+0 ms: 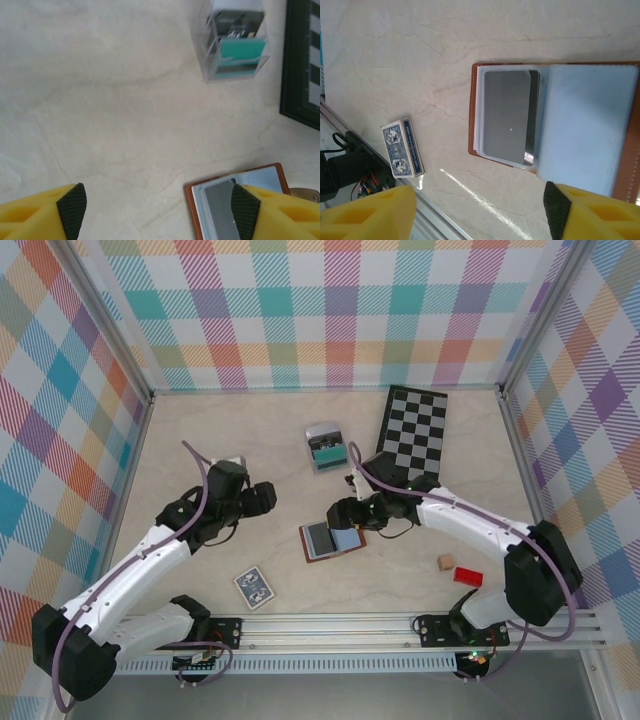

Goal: Take the credit cards out of the card holder

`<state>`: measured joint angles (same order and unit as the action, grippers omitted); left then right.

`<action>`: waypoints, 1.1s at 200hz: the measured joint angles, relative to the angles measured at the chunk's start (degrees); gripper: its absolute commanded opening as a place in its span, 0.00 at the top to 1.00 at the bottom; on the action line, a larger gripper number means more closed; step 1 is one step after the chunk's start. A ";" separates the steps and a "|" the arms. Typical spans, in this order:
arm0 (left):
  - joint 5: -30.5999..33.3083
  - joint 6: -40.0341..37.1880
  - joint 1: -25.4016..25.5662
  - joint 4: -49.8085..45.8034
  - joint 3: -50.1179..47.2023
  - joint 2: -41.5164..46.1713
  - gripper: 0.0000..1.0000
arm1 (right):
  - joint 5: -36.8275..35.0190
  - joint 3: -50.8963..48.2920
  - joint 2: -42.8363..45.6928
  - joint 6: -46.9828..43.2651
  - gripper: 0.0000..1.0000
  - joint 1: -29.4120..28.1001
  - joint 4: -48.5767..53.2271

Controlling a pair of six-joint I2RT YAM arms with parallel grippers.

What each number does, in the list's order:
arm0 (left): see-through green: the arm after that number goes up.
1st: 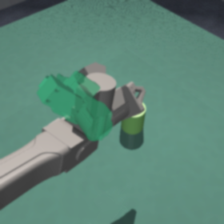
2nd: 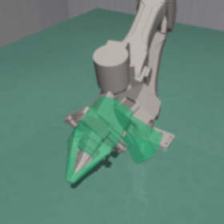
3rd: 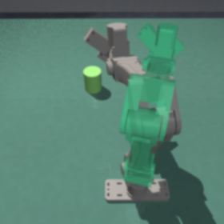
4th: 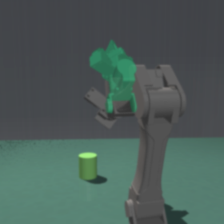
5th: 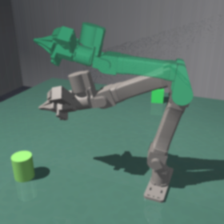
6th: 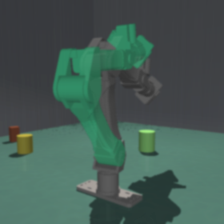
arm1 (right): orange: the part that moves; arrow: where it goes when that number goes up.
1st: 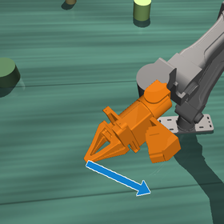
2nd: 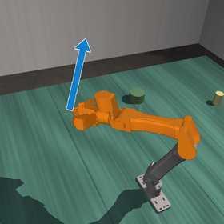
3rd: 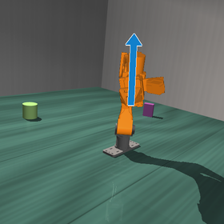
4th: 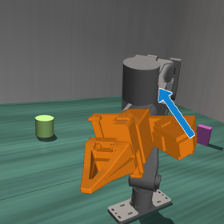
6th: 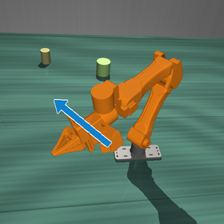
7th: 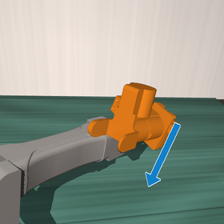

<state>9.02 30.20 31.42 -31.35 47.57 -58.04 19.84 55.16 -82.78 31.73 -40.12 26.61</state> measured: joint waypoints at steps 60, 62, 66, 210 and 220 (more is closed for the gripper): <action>-11.67 9.90 0.24 3.72 -1.62 -11.82 0.17 | 1.14 2.47 -9.75 1.27 0.53 -0.02 -0.37; -12.15 10.32 0.31 4.17 -1.62 -12.37 0.17 | 1.03 2.67 -10.05 1.38 0.54 -0.02 -0.33; -13.07 11.10 0.46 5.01 -1.73 -13.29 0.17 | 0.96 3.02 -10.45 1.14 0.56 -0.02 -0.26; -25.75 30.56 8.26 24.52 -6.56 -25.88 0.57 | 0.39 5.40 -18.93 0.39 0.78 -0.02 1.44; -25.94 30.73 8.26 24.65 -6.56 -26.36 0.60 | 0.81 5.55 -19.10 0.37 0.78 -0.02 1.46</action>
<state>-16.93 60.93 39.68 -6.70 41.01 -84.40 20.64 60.71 -101.89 32.10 -40.14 28.08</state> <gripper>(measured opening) 0.434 0.222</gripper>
